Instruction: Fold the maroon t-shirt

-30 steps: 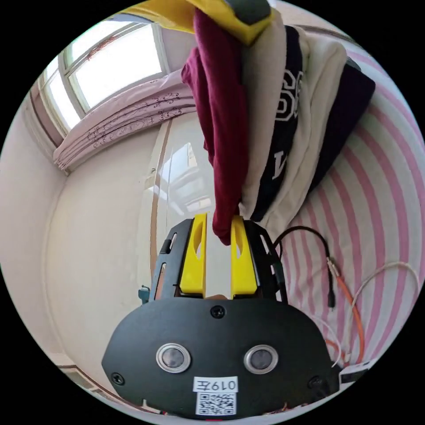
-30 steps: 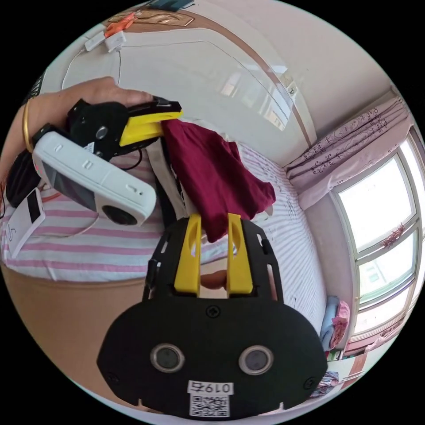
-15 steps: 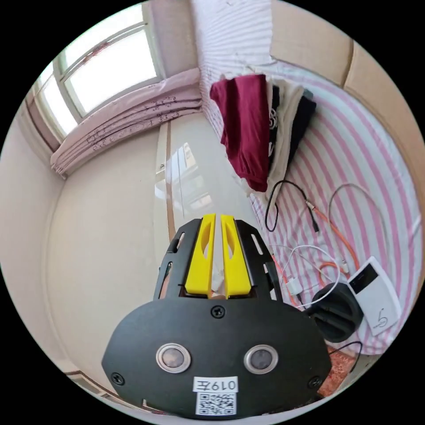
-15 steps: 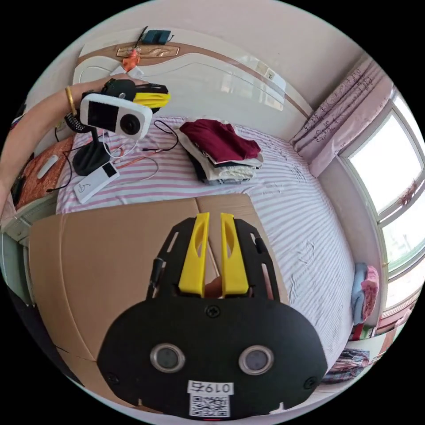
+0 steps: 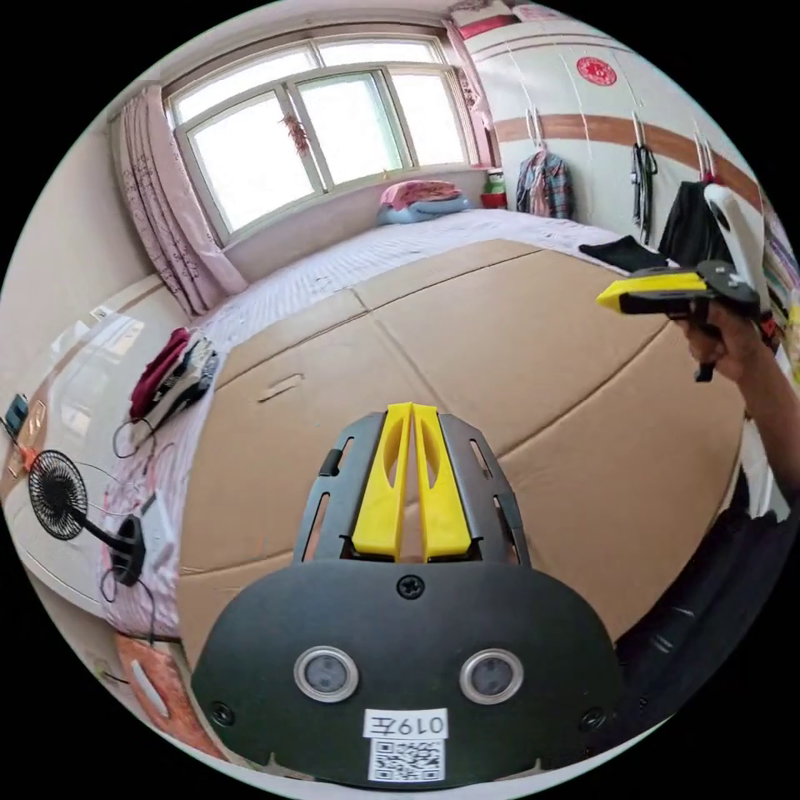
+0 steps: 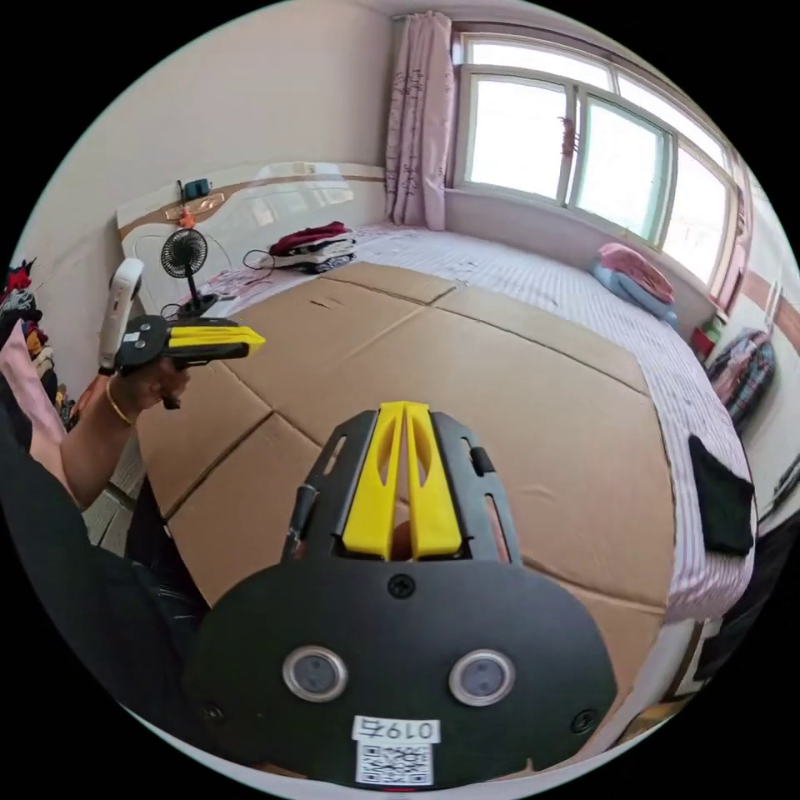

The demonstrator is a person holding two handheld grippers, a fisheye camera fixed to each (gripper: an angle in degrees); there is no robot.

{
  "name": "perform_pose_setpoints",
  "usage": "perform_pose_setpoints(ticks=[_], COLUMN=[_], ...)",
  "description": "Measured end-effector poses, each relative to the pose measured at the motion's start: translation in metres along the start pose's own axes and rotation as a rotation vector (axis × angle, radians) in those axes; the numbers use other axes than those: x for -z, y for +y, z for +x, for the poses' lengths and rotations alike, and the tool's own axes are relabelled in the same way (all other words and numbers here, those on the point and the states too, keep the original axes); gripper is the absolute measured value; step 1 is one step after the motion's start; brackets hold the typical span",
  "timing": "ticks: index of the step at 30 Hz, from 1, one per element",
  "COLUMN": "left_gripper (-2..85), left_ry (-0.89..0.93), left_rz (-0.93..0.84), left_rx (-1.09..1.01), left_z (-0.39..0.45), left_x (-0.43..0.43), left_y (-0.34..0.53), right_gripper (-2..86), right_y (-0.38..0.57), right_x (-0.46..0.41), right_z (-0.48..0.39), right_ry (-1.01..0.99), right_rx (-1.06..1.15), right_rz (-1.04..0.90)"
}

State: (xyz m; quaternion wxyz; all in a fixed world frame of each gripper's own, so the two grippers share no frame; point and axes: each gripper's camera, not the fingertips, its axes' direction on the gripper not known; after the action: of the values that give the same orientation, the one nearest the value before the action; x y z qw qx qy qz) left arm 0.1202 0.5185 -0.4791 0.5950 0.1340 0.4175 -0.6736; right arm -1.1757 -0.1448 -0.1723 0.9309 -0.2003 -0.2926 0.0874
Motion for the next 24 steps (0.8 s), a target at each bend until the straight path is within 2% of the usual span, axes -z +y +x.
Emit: perform_pose_setpoints(ticks=[3,5,9,11,15,17,20,22,24], left_gripper=[0.7,0.7,0.7,0.7,0.8,0.8,0.8,0.8,0.7], left_ry=[0.117,0.148,0.088,0.079,0.080,0.060,0.079,0.135,0.092], left_rz=[0.005,0.002,-0.037,-0.035,-0.066,-0.078,-0.077,-0.051,-0.027], left_rx=[0.122,0.131,0.073,0.057,0.056,0.051,0.068,0.076,0.034], left_z=[0.061,0.095,0.164,0.187,0.234,0.252,0.277,0.294,0.325], left_x=[0.011,0.017,0.031,0.038,0.046,0.051,0.058,0.062,0.067], left_y=[0.032,0.050,0.090,0.104,0.130,0.141,0.163,0.173,0.177], right_gripper=[-0.7,-0.9,-0.8,-0.8,-0.7,-0.7,-0.7,-0.7,-0.7], right_y=[0.080,0.136,0.200,0.235,0.293,0.330,0.356,0.363,0.371], right_x=[0.022,0.034,0.072,0.078,0.080,0.096,0.112,0.115,0.109], right_z=[0.054,0.091,0.146,0.176,0.221,0.250,0.278,0.292,0.309], right_ry=[-0.024,0.031,-0.050,-0.019,-0.006,-0.134,-0.119,-0.100,-0.142], right_rx=[-0.163,-0.232,-0.286,-0.302,-0.362,-0.400,-0.355,-0.318,-0.299], right_rz=[0.021,0.028,0.173,0.090,0.052,0.214,0.381,0.438,0.429])
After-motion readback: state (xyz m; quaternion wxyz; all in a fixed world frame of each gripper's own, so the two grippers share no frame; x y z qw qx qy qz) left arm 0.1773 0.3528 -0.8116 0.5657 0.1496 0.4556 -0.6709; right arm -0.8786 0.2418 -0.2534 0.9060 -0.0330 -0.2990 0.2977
